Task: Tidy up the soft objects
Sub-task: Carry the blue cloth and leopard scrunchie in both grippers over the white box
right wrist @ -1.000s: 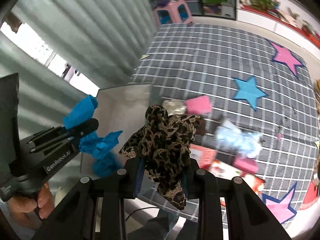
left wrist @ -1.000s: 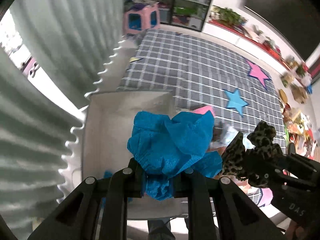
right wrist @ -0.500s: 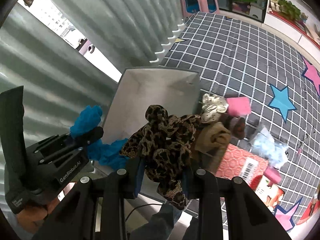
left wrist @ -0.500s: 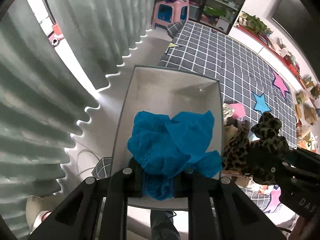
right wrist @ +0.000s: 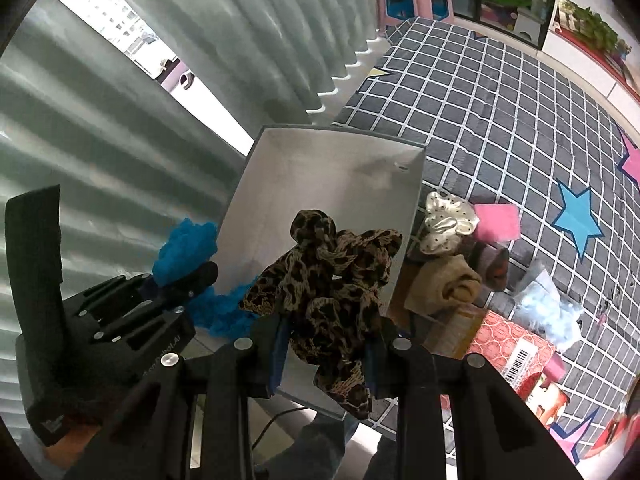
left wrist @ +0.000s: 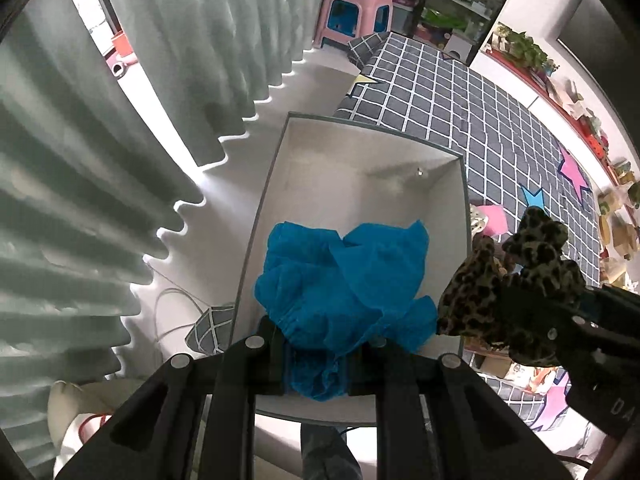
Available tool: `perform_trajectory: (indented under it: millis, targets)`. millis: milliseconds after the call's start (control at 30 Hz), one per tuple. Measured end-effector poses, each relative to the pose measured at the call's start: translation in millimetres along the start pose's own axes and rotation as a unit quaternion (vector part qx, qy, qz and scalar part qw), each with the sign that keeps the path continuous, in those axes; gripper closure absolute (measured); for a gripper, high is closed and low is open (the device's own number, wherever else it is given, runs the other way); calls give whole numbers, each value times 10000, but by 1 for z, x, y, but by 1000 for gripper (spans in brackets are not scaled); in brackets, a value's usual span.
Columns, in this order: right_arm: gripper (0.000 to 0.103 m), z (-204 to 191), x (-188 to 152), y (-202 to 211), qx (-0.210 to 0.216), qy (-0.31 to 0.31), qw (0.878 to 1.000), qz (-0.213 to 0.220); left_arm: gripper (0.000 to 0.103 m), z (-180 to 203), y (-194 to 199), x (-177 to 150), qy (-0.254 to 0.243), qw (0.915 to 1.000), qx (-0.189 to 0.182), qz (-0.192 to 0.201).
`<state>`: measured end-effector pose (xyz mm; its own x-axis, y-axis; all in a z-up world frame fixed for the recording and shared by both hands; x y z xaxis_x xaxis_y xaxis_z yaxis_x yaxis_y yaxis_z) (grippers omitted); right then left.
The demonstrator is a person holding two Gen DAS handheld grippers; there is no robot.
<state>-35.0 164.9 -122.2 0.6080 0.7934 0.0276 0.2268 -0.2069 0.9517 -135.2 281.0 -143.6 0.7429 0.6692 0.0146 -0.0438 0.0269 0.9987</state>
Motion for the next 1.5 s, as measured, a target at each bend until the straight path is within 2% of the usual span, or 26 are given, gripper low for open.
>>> perform_trajectory:
  millis: [1500]
  targets:
    - [71, -3, 21, -23, 106, -25, 9996, -277, 84, 3, -32, 11, -67, 9991, 166, -375]
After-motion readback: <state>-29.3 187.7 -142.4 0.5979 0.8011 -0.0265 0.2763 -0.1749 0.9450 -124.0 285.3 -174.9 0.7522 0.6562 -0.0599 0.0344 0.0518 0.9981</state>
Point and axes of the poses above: each gripper's, at about its wrist camera, not at the fingertips, and y roughly against the way its jaws point, z to its right, x to its top, the point moved 4 cm from there along -y, roughly the way its jaws point, and after that the axes turned 14 degrees about -z, right-handed, at the moved point
